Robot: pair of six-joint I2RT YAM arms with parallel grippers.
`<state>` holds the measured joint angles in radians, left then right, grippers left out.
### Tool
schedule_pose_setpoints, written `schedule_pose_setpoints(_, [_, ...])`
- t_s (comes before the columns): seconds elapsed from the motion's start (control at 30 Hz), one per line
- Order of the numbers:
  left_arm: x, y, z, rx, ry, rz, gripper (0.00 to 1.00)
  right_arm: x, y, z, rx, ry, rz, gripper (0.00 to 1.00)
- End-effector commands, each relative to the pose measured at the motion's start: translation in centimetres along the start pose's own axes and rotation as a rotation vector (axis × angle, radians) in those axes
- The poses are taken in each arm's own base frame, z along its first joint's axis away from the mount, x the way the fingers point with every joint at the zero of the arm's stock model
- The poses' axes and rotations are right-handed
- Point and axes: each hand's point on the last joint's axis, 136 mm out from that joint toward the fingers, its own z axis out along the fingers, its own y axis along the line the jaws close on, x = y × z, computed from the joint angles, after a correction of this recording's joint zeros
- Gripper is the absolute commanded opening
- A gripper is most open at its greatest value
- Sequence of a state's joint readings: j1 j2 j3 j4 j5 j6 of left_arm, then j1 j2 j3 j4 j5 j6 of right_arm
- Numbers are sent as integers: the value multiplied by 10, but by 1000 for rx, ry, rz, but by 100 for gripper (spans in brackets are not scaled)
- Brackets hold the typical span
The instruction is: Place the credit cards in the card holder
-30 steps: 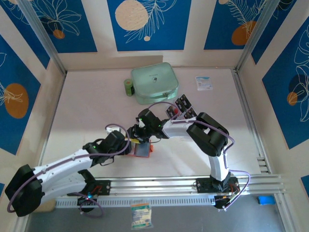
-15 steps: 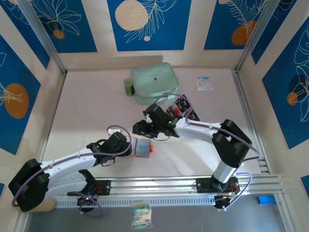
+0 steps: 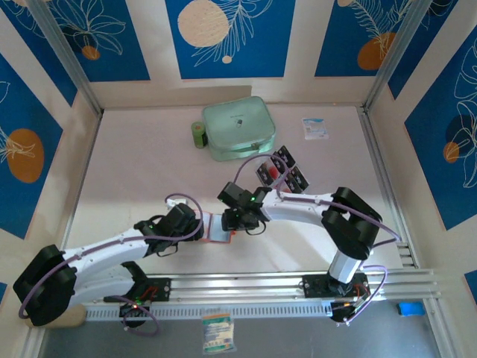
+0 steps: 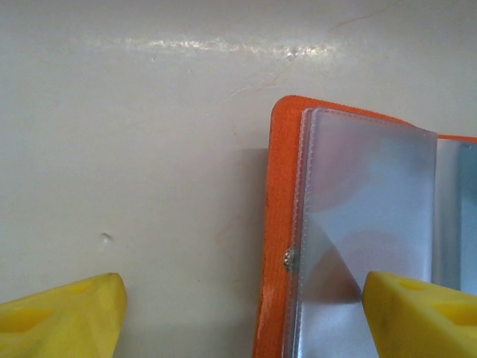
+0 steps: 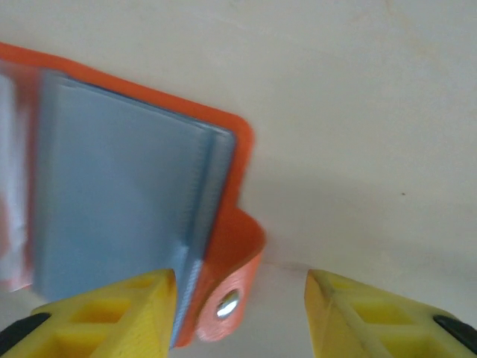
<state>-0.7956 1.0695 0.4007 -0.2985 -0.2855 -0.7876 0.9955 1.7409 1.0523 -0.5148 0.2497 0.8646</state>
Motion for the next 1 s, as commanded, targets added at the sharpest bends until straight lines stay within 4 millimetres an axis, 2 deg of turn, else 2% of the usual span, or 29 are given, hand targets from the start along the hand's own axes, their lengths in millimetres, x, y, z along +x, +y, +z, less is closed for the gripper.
schedule_pose_setpoints(0.0, [-4,1,0,-9,-5,-15,83,-1,-9,2,57,-2,-7,46])
schedule_pose_setpoints(0.3, [-9,-5,3,-9,-1,0,83,-10,-22,-4,63,-33,21,12])
schedule_pose_setpoints(0.43, [-9,-8,7,-9,4,3,84,-12,-28,-6,63,-36,35,7])
schedule_pose_setpoints(0.6, [-10,-10,9,-9,10,9,84,-11,-33,-8,64,-34,48,8])
schedule_pose_setpoints(0.7, [-10,-11,10,-9,12,12,84,-12,-35,-13,58,-40,51,18])
schedule_pose_setpoints(0.83, [-11,-11,9,-9,11,14,84,-20,-35,-32,29,-72,39,31])
schedule_pose_setpoints(0.97, [-11,-11,9,-10,11,15,84,-35,-45,-59,13,-130,29,35])
